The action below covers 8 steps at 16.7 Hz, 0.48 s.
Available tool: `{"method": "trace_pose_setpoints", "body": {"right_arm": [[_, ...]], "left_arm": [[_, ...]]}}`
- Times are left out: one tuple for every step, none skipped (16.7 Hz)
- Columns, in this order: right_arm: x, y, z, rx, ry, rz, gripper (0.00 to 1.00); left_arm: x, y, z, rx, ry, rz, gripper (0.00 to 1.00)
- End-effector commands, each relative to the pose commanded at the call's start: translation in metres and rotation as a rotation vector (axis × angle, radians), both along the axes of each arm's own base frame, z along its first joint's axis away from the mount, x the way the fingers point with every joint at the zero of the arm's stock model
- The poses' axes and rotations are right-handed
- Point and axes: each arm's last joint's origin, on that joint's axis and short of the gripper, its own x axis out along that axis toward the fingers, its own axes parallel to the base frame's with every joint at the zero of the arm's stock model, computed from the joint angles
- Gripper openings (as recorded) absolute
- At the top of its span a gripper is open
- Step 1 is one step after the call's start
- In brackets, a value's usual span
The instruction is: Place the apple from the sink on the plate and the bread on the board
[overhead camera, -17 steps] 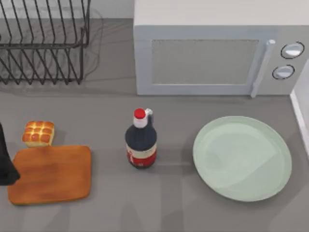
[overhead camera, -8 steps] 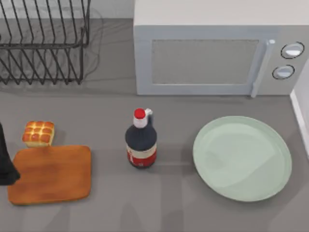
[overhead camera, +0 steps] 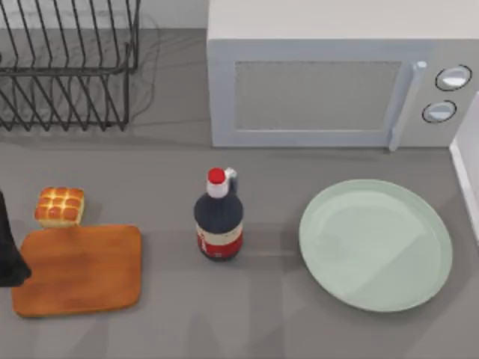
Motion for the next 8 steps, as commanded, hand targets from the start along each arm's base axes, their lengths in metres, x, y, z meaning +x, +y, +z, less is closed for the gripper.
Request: {"method": "trace_pose_setpoints", "body": {"right_arm": [[0.0, 0.0, 0.012, 0.001, 0.004, 0.0, 0.0], [0.0, 0.0, 0.025, 0.003, 0.01, 0.0, 0.0], [-0.001, 0.0, 0.039, 0.005, 0.016, 0.0, 0.0], [-0.002, 0.001, 0.052, 0.006, 0.016, 0.0, 0.0], [-0.002, 0.001, 0.063, 0.004, 0.012, 0.0, 0.0], [-0.003, 0.001, 0.072, 0.002, 0.007, 0.0, 0.0], [-0.003, 0.001, 0.077, 0.001, 0.004, 0.0, 0.0], [-0.003, 0.002, 0.077, 0.001, 0.003, 0.0, 0.0]], "left_arm": [[0.0, 0.0, 0.0, 0.0, 0.0, 0.0, 1.0], [0.0, 0.0, 0.0, 0.0, 0.0, 0.0, 1.0], [0.0, 0.0, 0.0, 0.0, 0.0, 0.0, 1.0], [0.0, 0.0, 0.0, 0.0, 0.0, 0.0, 1.0], [0.0, 0.0, 0.0, 0.0, 0.0, 0.0, 1.0], [0.0, 0.0, 0.0, 0.0, 0.0, 0.0, 1.0], [0.0, 0.0, 0.0, 0.0, 0.0, 0.0, 1.0], [0.0, 0.0, 0.0, 0.0, 0.0, 0.0, 1.0]]}}
